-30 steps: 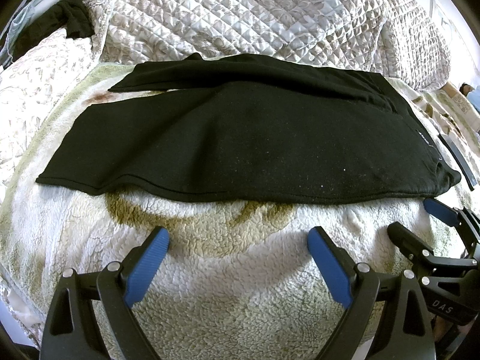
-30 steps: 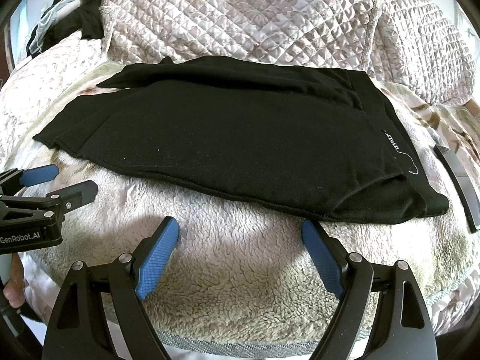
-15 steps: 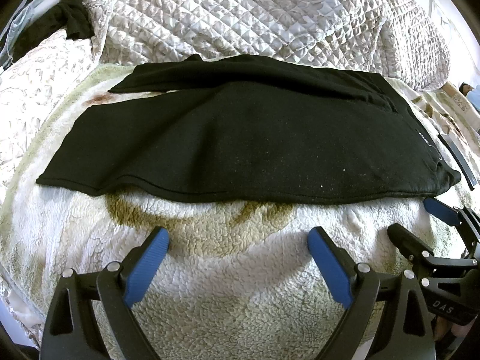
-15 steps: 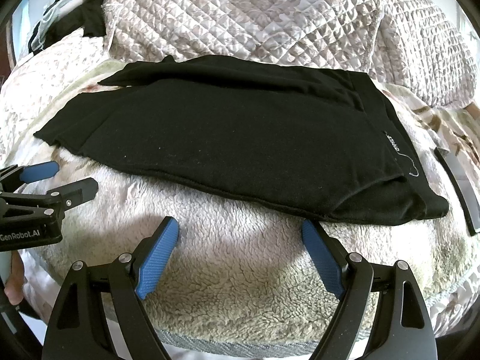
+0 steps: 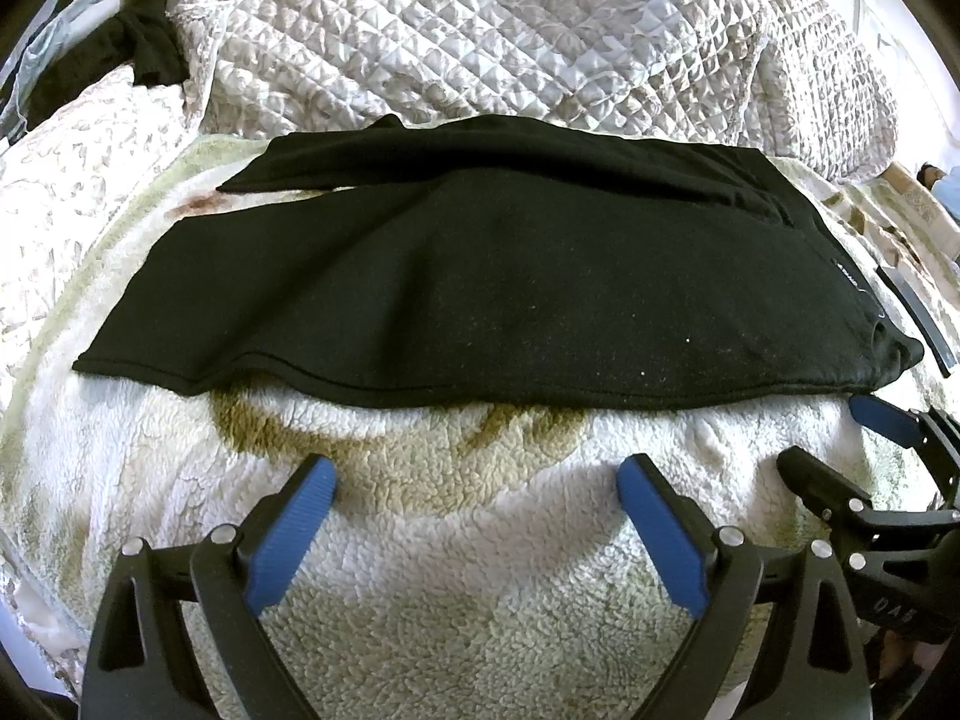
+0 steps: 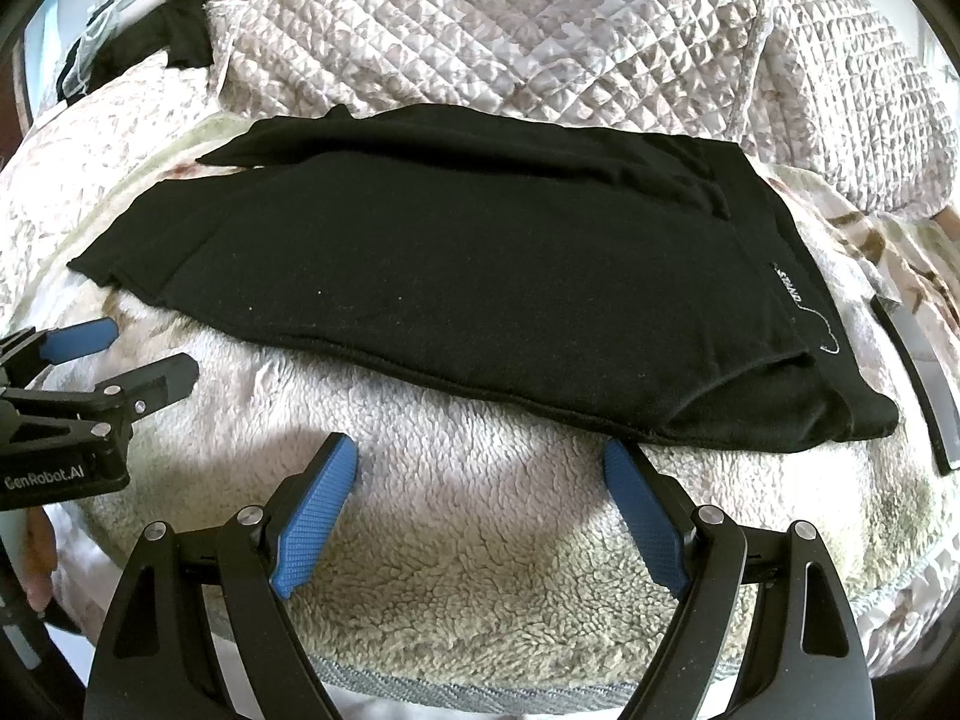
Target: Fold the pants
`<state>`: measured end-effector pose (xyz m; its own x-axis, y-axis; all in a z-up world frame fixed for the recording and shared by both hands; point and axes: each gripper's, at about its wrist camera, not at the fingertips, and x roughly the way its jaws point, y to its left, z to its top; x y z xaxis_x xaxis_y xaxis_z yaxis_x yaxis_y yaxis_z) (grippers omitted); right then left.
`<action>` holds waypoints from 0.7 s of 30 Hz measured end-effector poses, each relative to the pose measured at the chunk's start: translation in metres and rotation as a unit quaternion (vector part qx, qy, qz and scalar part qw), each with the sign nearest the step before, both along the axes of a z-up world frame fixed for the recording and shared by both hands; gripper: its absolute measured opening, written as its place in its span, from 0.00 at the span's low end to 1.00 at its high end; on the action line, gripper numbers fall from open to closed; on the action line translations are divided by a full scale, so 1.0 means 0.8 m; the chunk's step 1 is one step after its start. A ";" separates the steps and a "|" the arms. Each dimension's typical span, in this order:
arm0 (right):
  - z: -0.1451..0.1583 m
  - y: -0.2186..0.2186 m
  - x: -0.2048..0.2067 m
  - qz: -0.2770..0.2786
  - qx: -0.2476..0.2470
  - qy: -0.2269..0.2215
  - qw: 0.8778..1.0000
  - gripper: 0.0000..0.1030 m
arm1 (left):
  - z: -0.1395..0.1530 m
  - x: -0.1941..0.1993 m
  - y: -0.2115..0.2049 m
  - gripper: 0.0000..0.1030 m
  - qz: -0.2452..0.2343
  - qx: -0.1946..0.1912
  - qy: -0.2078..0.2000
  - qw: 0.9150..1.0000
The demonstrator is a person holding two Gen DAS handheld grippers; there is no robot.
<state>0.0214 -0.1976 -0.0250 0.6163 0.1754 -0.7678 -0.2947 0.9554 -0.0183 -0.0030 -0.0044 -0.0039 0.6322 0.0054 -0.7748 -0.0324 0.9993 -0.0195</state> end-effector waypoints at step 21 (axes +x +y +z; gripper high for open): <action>0.012 -0.021 -0.003 0.008 0.048 0.011 0.999 0.82 | 0.012 0.000 0.003 0.95 0.001 -0.022 -0.010 1.000</action>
